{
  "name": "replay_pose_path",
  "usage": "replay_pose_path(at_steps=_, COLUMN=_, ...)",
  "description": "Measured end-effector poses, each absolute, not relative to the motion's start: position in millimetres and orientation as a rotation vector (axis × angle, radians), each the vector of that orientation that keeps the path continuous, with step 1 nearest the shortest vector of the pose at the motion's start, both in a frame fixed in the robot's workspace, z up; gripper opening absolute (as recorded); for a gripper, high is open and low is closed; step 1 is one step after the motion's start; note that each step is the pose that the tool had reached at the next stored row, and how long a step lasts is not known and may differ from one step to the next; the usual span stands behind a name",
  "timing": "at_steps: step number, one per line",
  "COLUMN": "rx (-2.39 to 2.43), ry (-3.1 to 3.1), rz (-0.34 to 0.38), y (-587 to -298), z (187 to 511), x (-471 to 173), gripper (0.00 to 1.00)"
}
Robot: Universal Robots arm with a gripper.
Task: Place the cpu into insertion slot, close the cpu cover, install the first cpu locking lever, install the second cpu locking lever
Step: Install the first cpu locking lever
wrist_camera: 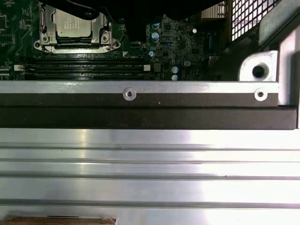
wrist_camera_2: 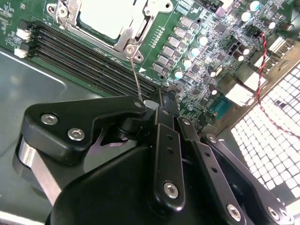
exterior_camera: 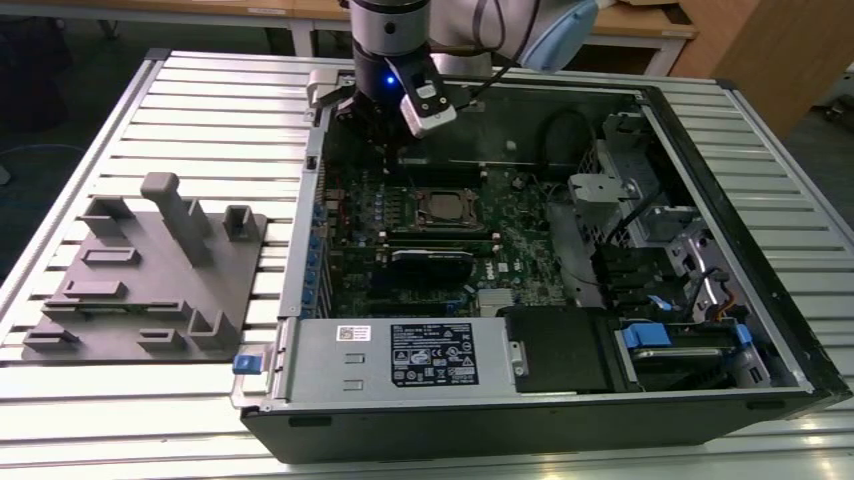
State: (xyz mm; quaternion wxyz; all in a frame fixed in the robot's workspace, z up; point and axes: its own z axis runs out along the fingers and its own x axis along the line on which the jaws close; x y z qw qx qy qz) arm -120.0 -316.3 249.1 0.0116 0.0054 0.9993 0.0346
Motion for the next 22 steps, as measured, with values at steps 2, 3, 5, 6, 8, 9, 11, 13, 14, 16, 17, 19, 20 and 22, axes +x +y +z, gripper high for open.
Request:
replay_pose_path(at_steps=2, rx=0.018, ry=3.116, rz=0.108, y=-316.3, z=249.1, x=-119.9, gripper=0.10)
replay_pose_path(at_steps=3, rx=0.018, ry=3.116, rz=0.108, y=-316.2, z=249.1, x=-119.6, gripper=0.10)
replay_pose_path(at_steps=5, rx=0.018, ry=3.116, rz=0.108, y=-316.3, z=249.1, x=-119.1, gripper=0.10)
replay_pose_path(at_steps=6, rx=0.018, ry=3.116, rz=0.108, y=-316.3, z=249.1, x=-118.9, gripper=0.10)
replay_pose_path(at_steps=8, rx=0.018, ry=3.116, rz=0.108, y=-316.3, z=249.1, x=-118.4, gripper=0.10)
replay_pose_path(at_steps=9, rx=0.018, ry=3.116, rz=0.108, y=-316.2, z=249.1, x=-118.2, gripper=0.10)
replay_pose_path(at_steps=11, rx=0.018, ry=3.116, rz=0.108, y=-316.2, z=249.1, x=-117.6, gripper=0.10)
replay_pose_path(at_steps=13, rx=0.018, ry=3.116, rz=0.108, y=-316.1, z=249.2, x=-116.9, gripper=0.10)
replay_pose_path(at_steps=14, rx=0.018, ry=3.116, rz=0.108, y=-316.0, z=249.1, x=-116.5, gripper=0.10)
replay_pose_path(at_steps=16, rx=0.018, ry=3.116, rz=0.108, y=-315.9, z=249.2, x=-115.7, gripper=0.10)
replay_pose_path(at_steps=17, rx=0.018, ry=3.116, rz=0.108, y=-315.9, z=249.2, x=-115.3, gripper=0.10)
replay_pose_path(at_steps=19, rx=0.019, ry=3.116, rz=0.108, y=-315.6, z=249.4, x=-114.8, gripper=0.10)
replay_pose_path(at_steps=20, rx=0.019, ry=3.116, rz=0.108, y=-315.4, z=249.7, x=-114.7, gripper=0.10)
replay_pose_path(at_steps=22, rx=0.020, ry=3.116, rz=0.108, y=-315.1, z=251.1, x=-114.5, gripper=0.10)
